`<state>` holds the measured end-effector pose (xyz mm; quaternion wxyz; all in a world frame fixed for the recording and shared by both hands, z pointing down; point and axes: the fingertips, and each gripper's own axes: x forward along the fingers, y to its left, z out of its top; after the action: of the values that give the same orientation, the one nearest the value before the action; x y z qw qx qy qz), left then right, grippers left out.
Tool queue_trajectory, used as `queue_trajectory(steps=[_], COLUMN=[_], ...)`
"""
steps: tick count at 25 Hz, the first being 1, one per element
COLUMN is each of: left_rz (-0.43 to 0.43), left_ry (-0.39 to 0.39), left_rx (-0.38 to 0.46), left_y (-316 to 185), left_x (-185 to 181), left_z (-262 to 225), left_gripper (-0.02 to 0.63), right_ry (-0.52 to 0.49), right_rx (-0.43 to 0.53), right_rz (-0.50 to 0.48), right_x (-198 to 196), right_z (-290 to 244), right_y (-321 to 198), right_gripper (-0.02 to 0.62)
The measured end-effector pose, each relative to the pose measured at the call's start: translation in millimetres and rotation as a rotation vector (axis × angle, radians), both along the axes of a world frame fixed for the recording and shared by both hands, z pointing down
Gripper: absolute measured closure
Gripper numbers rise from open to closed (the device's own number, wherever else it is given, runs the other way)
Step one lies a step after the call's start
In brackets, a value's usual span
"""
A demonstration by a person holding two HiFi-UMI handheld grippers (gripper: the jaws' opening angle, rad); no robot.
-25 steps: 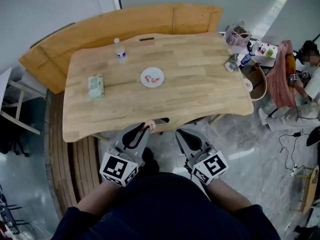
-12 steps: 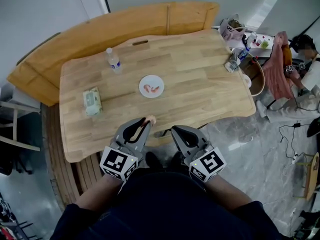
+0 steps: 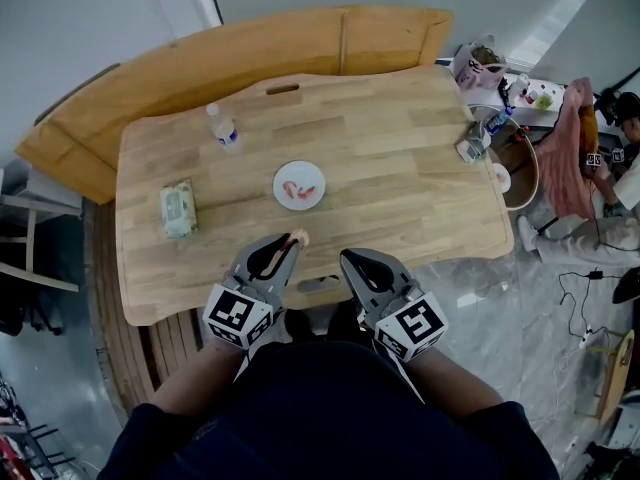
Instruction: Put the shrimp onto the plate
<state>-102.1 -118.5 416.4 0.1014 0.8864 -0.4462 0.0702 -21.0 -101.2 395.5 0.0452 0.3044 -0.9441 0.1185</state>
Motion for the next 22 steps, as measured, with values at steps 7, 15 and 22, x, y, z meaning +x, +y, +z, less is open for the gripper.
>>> queue_trajectory(steps=[7,15,22], left_rz=[-0.021,-0.041,-0.076], left_ry=[-0.026,-0.077,-0.115], left_rx=[0.002,-0.052,-0.115], left_y=[-36,-84,-120], left_x=[2,-5,-15], left_z=[20,78,127], left_gripper=[0.548,0.548,0.548], right_ry=[0.001,0.034,0.062], right_rx=[-0.015,-0.047,-0.071], right_rz=[-0.019,-0.033,-0.043], right_x=[11,12,12], right_z=[2,21,35], right_y=[-30,-46,-51], right_gripper=[0.586,0.584,0.584])
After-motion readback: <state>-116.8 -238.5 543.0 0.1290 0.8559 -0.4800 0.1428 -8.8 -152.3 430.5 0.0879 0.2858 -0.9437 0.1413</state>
